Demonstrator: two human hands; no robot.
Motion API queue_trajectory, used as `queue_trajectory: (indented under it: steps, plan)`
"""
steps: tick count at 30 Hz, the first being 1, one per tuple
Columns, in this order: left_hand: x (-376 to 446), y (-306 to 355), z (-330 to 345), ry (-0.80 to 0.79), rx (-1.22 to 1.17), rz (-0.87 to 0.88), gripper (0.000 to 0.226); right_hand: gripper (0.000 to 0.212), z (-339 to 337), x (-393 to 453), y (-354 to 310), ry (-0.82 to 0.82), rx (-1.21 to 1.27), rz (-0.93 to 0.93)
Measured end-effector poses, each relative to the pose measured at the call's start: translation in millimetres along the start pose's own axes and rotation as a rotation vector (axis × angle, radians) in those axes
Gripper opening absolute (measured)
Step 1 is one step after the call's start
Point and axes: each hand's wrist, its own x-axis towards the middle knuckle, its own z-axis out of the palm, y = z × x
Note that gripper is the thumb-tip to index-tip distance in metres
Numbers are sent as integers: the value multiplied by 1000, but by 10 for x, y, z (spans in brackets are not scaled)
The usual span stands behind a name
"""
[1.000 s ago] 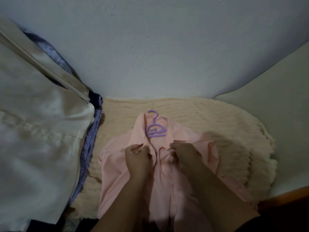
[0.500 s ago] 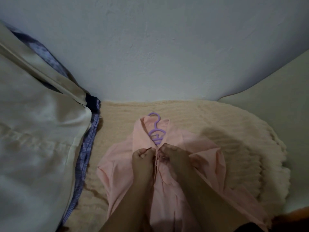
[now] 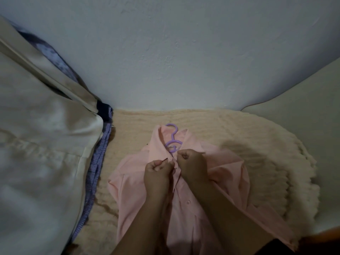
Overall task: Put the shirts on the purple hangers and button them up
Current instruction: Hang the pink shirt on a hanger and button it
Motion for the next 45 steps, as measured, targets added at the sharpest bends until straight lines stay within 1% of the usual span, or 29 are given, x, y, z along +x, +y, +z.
queue_trajectory:
  steps: [3, 6, 12, 16, 19, 21, 23, 25, 26, 30, 33, 37, 40, 42, 45]
  plan:
    - [-9, -20, -4, 0, 77, 37, 43, 22, 14, -6, 39, -76, -55, -17]
    - [-48, -14, 2, 14, 200, 103, 33, 25, 20, 6, 76, -133, -33, 22]
    - [-29, -16, -14, 15, 324, 171, 27, 23, -7, 43, 115, -159, 52, 93]
    - [-19, -42, -35, -34, 265, 126, 25, 20, 26, 54, 159, -129, 74, 116]
    - [11, -66, -61, -48, 167, 65, 16, 13, 33, 54, 195, -104, 175, 159]
    - [27, -65, -58, -53, 124, 61, 11, 12, 32, 44, 218, -101, 202, 170]
    - [52, -65, -57, -63, 141, 70, 16, 14, 38, 39, 241, -115, 222, 169]
    - [72, -54, -65, -93, 170, 75, 28, 17, 38, 38, 256, -141, 233, 165]
    - [82, -49, -71, -108, 185, 69, 31, 18, 37, 41, 261, -155, 231, 161]
    - [142, -37, -89, -157, 212, 44, 24, 21, 21, 53, 292, -174, 210, 139]
    - [172, -18, -103, -188, 220, 22, 25, 22, 9, 50, 286, -195, 225, 148]
    - [172, -24, -97, -163, 192, 7, 30, 28, -42, 17, 261, -264, 178, 105]
    - [161, -40, -88, -146, 171, 4, 35, 32, -108, -46, 248, -346, 213, 60]
    - [147, -41, -86, -143, 148, -10, 36, 30, -131, -77, 246, -347, 231, 33]
    - [121, -26, -77, -155, 132, -19, 33, 18, -103, -84, 251, -309, 171, -4]
